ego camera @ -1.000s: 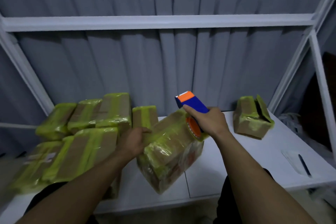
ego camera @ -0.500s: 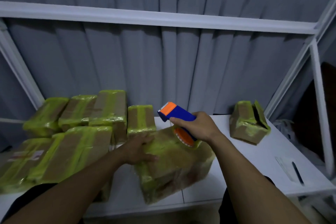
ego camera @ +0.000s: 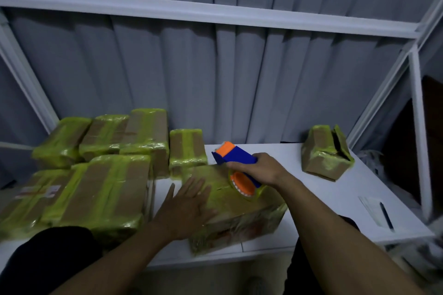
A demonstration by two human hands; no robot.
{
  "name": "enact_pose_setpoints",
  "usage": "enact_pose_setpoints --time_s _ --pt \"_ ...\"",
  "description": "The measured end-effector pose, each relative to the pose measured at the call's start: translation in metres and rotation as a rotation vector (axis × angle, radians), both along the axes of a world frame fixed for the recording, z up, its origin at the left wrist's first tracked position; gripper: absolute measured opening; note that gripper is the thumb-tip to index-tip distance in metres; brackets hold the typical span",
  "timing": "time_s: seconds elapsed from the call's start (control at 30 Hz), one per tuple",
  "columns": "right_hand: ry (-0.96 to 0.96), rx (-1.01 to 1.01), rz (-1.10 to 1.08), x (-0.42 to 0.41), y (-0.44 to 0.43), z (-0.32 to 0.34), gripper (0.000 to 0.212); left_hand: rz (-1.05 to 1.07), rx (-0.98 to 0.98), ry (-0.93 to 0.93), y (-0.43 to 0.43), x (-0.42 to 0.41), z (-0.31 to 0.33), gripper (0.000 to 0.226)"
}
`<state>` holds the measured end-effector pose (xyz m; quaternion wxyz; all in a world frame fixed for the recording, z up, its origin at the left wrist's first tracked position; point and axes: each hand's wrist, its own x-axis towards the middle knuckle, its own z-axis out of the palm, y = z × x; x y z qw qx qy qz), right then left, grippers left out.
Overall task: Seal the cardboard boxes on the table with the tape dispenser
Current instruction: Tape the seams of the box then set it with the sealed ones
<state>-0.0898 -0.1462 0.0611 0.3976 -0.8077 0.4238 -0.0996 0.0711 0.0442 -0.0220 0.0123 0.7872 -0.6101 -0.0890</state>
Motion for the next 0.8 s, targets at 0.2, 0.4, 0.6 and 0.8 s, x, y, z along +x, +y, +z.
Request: enact_pose_setpoints --time_s 0.2,0.4,0.6,0.8 --pt "0.007 -0.047 0.073 -0.008 -0.003 0.002 0.063 -0.001 -0.021 -0.009 -0.004 0.024 0.004 0.116" --pt "-0.090 0.009 0.067 -0.005 -0.006 0.003 0.048 0.023 -0.177 0.028 -0.004 0.023 0.005 0.116" --pt "-0.037 0.002 0.178 -0.002 -0.005 0.000 0.042 -0.059 -0.383 0.168 -0.004 0.031 -0.005 0.094" --pt "-0.100 -0.101 0.086 0.012 0.001 -0.002 0.058 0.174 -0.376 0.397 -0.017 0.041 -0.003 0.060"
